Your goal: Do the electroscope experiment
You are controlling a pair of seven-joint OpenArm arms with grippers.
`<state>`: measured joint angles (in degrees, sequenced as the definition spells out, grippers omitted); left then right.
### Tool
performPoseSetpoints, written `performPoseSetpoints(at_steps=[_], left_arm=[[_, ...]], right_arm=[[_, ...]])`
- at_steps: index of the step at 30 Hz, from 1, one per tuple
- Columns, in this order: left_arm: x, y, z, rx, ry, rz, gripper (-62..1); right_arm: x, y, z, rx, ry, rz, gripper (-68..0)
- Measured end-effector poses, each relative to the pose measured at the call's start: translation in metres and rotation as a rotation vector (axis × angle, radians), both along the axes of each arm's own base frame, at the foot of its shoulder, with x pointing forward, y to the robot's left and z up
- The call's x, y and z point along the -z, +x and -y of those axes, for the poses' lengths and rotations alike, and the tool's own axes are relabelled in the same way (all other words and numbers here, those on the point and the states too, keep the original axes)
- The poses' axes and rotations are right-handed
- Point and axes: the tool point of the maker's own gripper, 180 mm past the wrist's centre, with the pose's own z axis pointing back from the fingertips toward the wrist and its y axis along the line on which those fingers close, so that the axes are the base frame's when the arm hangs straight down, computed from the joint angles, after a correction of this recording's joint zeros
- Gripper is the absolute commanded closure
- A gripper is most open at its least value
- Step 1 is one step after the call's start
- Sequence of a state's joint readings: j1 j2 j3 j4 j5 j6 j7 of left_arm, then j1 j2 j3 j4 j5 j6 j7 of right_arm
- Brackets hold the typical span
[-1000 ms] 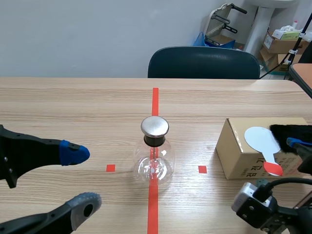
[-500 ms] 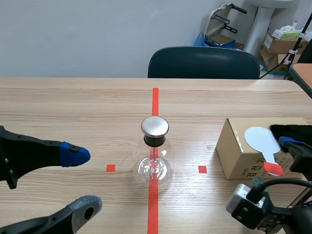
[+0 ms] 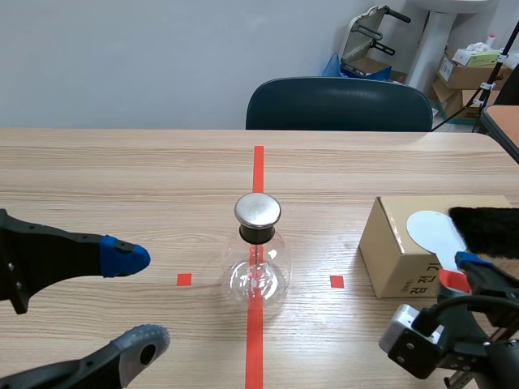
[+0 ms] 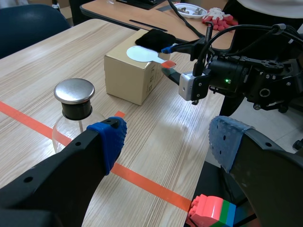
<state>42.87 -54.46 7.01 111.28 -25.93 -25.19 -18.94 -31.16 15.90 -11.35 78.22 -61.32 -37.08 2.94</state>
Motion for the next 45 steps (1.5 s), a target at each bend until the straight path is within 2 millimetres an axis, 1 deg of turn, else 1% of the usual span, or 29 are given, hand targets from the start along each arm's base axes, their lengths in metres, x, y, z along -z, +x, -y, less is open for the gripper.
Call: performPoseSetpoints(at_steps=[3, 45], left_arm=[[-0.0007, 0.0001, 0.0001, 0.0, -0.004, 0.002, -39.7], [-0.0007, 0.0001, 0.0001, 0.0, -0.004, 0.002, -39.7]], right_arm=[[0.0, 0.0, 0.0001, 0.0, 0.0, 0.0, -1.0], [0.0, 0.0, 0.0001, 0.001, 0.0, 0.0, -0.8]])
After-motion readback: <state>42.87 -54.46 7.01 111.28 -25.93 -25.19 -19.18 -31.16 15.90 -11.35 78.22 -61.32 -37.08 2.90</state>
